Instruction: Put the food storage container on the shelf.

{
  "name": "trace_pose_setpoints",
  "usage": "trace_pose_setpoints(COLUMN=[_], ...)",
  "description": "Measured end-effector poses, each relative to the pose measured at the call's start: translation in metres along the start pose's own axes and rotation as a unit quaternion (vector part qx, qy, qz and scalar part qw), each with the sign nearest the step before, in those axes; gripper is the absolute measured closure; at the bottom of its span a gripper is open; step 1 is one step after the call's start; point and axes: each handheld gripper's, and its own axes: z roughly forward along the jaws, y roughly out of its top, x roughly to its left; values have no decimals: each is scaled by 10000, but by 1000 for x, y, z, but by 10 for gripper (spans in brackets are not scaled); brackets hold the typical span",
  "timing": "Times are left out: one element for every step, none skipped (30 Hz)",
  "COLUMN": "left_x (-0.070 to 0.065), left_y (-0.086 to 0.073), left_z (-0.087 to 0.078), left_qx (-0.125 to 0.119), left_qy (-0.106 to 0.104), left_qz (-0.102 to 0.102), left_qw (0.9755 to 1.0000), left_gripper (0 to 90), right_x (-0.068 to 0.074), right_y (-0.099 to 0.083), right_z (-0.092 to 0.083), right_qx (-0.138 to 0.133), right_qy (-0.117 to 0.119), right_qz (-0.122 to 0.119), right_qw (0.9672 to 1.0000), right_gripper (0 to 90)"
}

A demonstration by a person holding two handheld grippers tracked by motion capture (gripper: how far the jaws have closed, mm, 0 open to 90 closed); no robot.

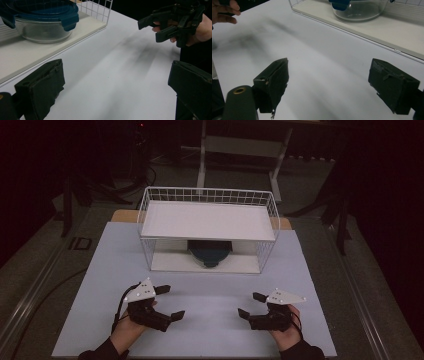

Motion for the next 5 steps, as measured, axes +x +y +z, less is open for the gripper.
trace_pose_setpoints(left_x=[0,0,-1,-1,-2], left_y=[0,0,0,0,1], left_z=[0,0,1,1,1], left_qx=[2,2,-4,-7,-6], left_qy=[-25,-42,-40,-41,-55], left_qz=[-5,-9,15,30,41], left_qw=[10000,10000,10000,10000,10000], left_gripper=[8,8,8,8,8], right_x=[0,0,1,1,1], right_y=[0,0,0,0,0], right_z=[0,0,0,0,1], right_qx=[-2,-11,-11,-7,-4], right_qy=[3,16,21,26,30], right_qz=[-4,-6,-13,-22,-22], right_qw=[10000,10000,10000,10000,10000], right_gripper=[167,167,167,166,166])
